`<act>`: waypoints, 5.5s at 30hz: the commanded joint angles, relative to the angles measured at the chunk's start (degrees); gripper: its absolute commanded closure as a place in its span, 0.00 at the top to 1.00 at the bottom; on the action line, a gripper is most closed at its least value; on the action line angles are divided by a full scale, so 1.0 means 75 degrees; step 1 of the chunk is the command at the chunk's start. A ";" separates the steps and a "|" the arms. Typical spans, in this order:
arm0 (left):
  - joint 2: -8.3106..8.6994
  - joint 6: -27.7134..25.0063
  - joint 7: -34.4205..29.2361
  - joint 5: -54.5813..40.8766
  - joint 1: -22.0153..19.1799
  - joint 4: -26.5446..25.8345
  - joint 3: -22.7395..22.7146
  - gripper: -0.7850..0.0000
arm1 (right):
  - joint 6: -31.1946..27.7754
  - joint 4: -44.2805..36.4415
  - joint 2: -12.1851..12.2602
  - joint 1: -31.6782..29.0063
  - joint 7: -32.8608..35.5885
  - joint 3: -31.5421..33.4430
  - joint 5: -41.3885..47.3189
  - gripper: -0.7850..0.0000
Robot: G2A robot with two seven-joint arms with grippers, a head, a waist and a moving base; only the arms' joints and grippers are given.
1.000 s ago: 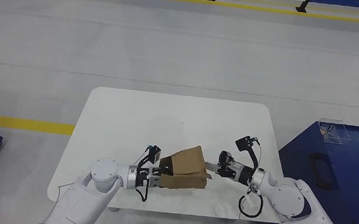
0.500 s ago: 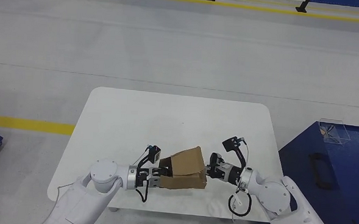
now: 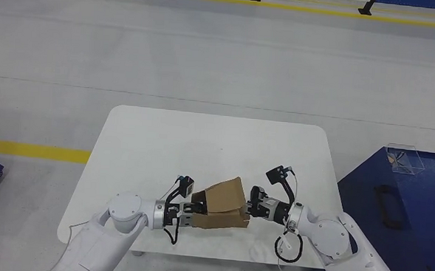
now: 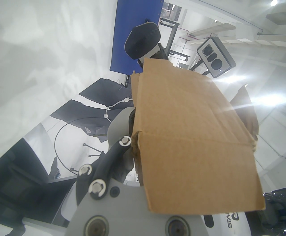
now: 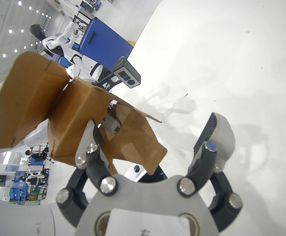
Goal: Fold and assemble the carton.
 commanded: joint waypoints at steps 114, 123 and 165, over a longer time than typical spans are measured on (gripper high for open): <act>-0.0085 0.0132 0.0752 -0.0794 0.0033 0.0267 -0.0206 0.00 | 0.2518 -0.0406 -0.0513 -0.0082 -0.2767 -0.1020 -0.4539 1.00; -0.0074 0.0124 0.0752 -0.0847 0.0080 0.0279 -0.0290 0.00 | 0.2557 -0.0411 -0.0663 0.0165 -0.2373 -0.1397 -0.4663 1.00; -0.0351 -0.0095 -0.1640 -0.3034 -0.0618 0.1882 -0.0125 0.00 | 0.0220 -0.0196 -0.0568 -0.0648 -0.0167 0.0636 -0.1652 1.00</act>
